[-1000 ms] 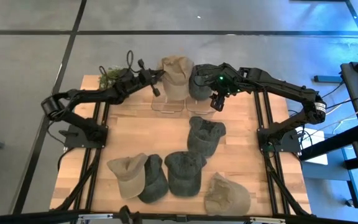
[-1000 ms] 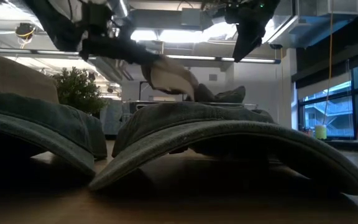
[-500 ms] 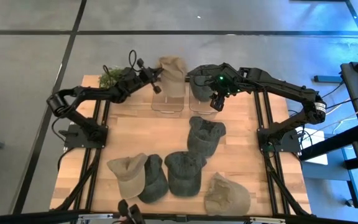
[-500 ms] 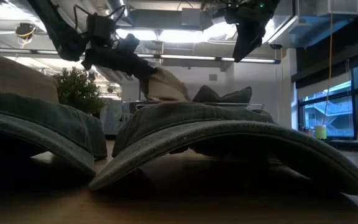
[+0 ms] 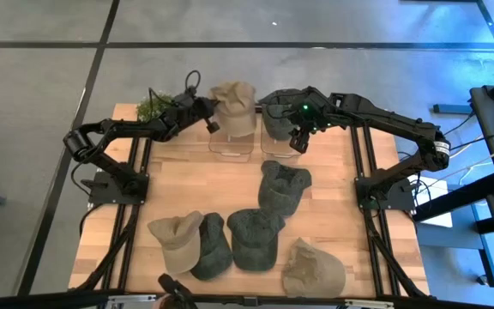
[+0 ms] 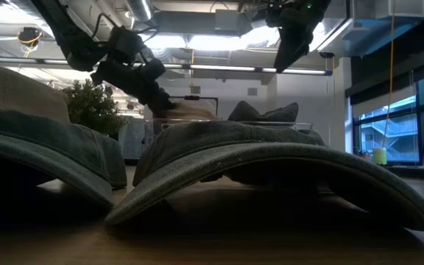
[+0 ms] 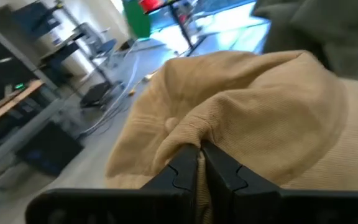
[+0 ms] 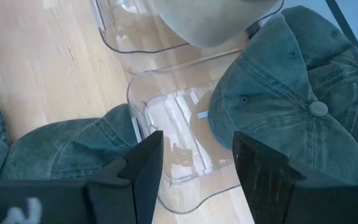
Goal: Pick & Place hat
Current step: Put the brown cap into the left transparent bin
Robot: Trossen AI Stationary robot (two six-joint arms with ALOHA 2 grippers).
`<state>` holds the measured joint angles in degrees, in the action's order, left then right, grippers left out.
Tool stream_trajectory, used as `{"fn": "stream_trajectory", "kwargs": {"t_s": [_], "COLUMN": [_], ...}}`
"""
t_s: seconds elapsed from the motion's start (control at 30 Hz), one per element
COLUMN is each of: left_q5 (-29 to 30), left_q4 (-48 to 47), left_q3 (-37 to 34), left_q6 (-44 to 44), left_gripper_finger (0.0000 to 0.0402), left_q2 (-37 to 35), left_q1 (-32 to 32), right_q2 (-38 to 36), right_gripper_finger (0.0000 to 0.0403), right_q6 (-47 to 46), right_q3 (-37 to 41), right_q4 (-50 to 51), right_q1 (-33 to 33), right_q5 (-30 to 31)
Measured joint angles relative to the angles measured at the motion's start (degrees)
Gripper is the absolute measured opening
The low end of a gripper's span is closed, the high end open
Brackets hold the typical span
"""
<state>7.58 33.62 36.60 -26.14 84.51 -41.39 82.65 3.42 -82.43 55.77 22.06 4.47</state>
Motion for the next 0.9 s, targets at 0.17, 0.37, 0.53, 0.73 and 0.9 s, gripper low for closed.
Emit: {"fn": "stream_trajectory", "kwargs": {"t_s": [0.17,0.37,0.53,0.73,0.9], "left_q5": [5.01,7.35,7.14,6.96,7.63], "left_q4": [2.57,1.94,-0.60,-3.45,-3.44], "left_q3": [0.00,0.00,0.00,0.00,0.00], "left_q6": [-0.14,-0.40,-4.97,-10.06,-10.74], "left_gripper_finger": [0.0022,0.0019,0.0023,0.0022,0.0024], "left_q2": [0.00,0.00,0.00,0.00,0.00], "left_q1": [0.09,0.09,0.44,0.85,0.87], "right_q2": [0.00,0.00,0.00,0.00,0.00], "right_gripper_finger": [0.0193,0.0193,0.0193,0.0193,0.0193], "right_q6": [0.02,0.02,0.04,0.04,0.04], "right_q3": [0.00,-0.02,0.00,0.00,-0.02], "right_q4": [-0.24,-0.24,-0.24,-0.25,-0.24], "right_q1": [0.00,0.00,0.00,0.00,0.00], "right_q5": [0.00,0.00,-0.01,0.00,0.00]}}
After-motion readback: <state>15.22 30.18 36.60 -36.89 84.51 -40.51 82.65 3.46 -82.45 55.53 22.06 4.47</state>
